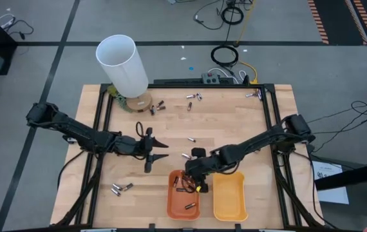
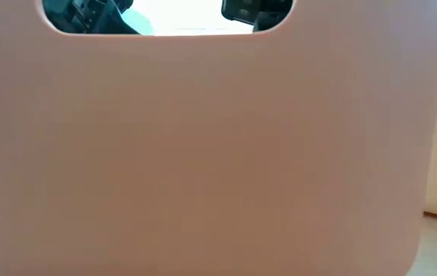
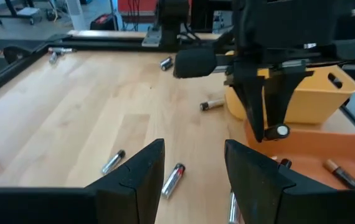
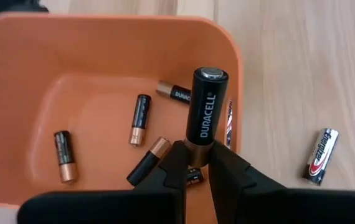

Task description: Sort batteries

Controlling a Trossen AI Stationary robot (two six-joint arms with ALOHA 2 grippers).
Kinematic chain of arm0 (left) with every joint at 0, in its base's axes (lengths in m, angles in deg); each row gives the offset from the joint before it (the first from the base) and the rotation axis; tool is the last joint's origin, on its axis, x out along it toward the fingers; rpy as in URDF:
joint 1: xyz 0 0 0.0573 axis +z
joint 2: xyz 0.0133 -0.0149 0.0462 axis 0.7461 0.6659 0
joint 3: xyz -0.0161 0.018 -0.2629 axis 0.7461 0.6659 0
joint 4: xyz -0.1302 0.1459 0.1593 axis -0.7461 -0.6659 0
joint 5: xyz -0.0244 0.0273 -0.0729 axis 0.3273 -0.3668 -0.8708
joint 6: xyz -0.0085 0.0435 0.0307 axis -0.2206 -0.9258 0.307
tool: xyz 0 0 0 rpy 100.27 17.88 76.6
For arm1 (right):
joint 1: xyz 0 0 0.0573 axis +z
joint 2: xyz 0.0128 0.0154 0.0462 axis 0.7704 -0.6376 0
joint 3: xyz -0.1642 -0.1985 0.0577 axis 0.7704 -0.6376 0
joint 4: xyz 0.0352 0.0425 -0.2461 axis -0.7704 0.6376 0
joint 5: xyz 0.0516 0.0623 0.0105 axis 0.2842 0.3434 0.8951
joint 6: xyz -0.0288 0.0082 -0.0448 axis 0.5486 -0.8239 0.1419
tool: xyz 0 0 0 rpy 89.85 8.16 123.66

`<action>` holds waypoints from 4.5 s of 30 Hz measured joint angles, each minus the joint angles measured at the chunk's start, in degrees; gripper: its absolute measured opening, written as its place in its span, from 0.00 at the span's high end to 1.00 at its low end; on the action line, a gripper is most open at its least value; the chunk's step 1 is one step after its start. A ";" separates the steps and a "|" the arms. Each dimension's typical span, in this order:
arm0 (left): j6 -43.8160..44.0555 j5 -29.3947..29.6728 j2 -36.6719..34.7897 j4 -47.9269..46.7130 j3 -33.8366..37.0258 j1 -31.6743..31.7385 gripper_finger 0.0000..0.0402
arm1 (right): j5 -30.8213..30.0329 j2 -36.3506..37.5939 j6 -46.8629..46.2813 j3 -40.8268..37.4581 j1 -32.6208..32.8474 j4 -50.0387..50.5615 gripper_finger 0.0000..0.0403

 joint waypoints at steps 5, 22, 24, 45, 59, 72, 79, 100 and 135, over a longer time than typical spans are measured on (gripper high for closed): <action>1.38 0.08 0.00 -2.43 0.00 0.00 0.56 | 0.17 -1.80 0.99 1.43 0.00 0.18 0.93; 1.34 0.32 0.00 -3.51 -0.07 4.35 0.56 | 0.19 -1.10 12.95 1.43 -0.02 0.32 0.70; 1.31 -0.75 0.00 -4.16 -0.77 6.11 0.56 | 0.06 0.67 18.88 1.43 -0.02 1.86 0.68; 13.19 -8.32 25.25 -12.11 -23.17 32.34 0.56 | -1.96 33.90 19.82 -32.56 -22.07 -25.97 0.70; 17.82 -8.67 50.74 -43.53 -55.97 37.02 0.56 | -1.81 37.27 13.56 -38.76 -22.03 -33.28 0.70; 19.14 -5.15 55.89 -52.57 -65.27 39.84 0.56 | -1.30 37.27 15.40 -38.68 -21.77 -32.09 0.70; 19.25 -8.20 57.79 -58.05 -69.88 40.76 0.56 | -1.32 37.27 17.00 -38.68 -21.79 -31.68 0.70; 12.59 -5.85 69.61 -82.15 -92.02 41.24 0.56 | 1.56 37.36 18.71 -37.06 -21.77 -29.06 0.70; -0.35 -12.45 6.93 -28.14 -21.93 25.85 0.56 | -16.76 38.60 2.42 -33.39 -33.30 -4.55 0.70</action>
